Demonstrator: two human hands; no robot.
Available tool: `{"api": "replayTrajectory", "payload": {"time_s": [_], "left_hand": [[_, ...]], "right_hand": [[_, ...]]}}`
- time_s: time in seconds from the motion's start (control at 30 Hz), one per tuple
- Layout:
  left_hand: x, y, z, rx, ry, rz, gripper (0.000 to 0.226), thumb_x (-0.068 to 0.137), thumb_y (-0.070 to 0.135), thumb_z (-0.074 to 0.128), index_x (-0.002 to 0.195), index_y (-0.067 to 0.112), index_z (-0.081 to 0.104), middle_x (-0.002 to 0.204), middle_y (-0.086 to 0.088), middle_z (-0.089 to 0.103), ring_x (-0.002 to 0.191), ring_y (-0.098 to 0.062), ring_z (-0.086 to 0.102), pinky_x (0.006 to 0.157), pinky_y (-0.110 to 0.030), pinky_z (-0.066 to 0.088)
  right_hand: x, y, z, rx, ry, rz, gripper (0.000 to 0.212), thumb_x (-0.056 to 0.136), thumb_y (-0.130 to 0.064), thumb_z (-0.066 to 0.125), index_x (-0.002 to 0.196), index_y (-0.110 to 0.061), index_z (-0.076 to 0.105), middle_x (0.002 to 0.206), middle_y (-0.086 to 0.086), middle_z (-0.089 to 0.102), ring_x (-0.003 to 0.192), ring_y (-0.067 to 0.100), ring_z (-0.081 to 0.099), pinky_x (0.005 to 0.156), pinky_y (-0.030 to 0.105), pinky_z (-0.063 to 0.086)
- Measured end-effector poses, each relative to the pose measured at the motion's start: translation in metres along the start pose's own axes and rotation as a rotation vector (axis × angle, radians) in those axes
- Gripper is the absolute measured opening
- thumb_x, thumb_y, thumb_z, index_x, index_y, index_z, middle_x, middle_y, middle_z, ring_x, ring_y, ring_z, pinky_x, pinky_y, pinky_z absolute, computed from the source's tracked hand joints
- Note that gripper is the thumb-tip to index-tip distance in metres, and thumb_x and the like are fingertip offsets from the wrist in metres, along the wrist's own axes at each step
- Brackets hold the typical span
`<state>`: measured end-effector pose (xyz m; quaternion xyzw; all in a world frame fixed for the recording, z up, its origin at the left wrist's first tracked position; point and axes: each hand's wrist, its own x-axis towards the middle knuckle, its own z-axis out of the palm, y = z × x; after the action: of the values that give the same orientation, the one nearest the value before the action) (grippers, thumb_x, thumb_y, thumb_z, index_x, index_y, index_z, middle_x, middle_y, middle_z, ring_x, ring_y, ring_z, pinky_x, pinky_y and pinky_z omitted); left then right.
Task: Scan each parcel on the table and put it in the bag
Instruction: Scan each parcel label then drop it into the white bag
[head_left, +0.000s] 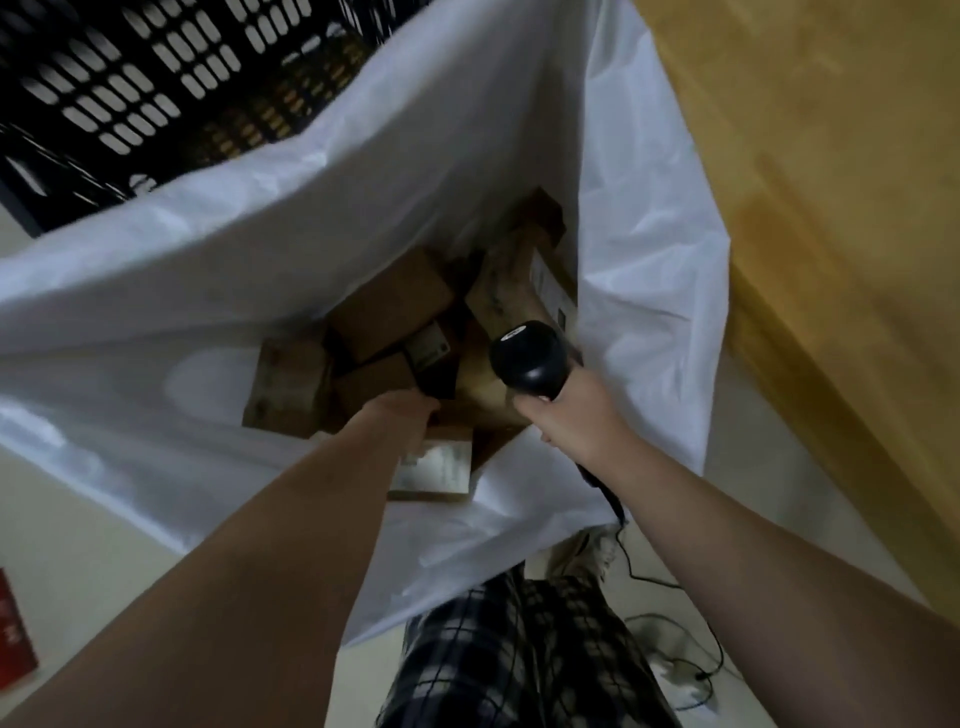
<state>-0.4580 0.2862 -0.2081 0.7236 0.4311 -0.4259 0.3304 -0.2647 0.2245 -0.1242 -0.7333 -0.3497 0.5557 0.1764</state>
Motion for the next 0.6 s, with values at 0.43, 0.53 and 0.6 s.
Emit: {"api": "replayTrajectory", "payload": {"time_s": [0.43,0.53,0.6], "left_hand": [[-0.053,0.034,-0.062,-0.045,0.414,0.098,0.047,0.094,0.035,0.052,0.137,0.017,0.045,0.129,-0.010,0.050,0.116,-0.029,0.049,0.094,-0.043,0.046],[-0.077,0.066,-0.093,-0.102,0.584,0.205,0.035,0.094,0.026,0.052,0.128,0.016,0.053,0.117,-0.006,0.055,0.106,-0.026,0.055,0.089,-0.042,0.050],[-0.090,0.092,-0.111,-0.099,0.663,0.276,0.029,0.095,0.025,0.051,0.123,0.018,0.056,0.113,-0.004,0.056,0.101,-0.025,0.055,0.086,-0.042,0.050]], "right_hand": [[-0.037,-0.015,-0.040,-0.018,0.143,-0.026,0.019,0.086,-0.018,0.068,0.076,-0.024,0.053,0.069,0.003,0.060,0.074,0.022,0.064,0.068,0.031,0.050],[-0.056,-0.022,-0.066,0.030,0.241,-0.030,0.015,0.084,-0.019,0.069,0.077,-0.021,0.056,0.069,0.005,0.061,0.072,0.024,0.064,0.068,0.034,0.052],[-0.071,-0.021,-0.086,0.084,0.304,-0.027,0.017,0.084,-0.017,0.069,0.073,-0.018,0.055,0.066,0.006,0.060,0.066,0.022,0.062,0.065,0.034,0.051]]}}
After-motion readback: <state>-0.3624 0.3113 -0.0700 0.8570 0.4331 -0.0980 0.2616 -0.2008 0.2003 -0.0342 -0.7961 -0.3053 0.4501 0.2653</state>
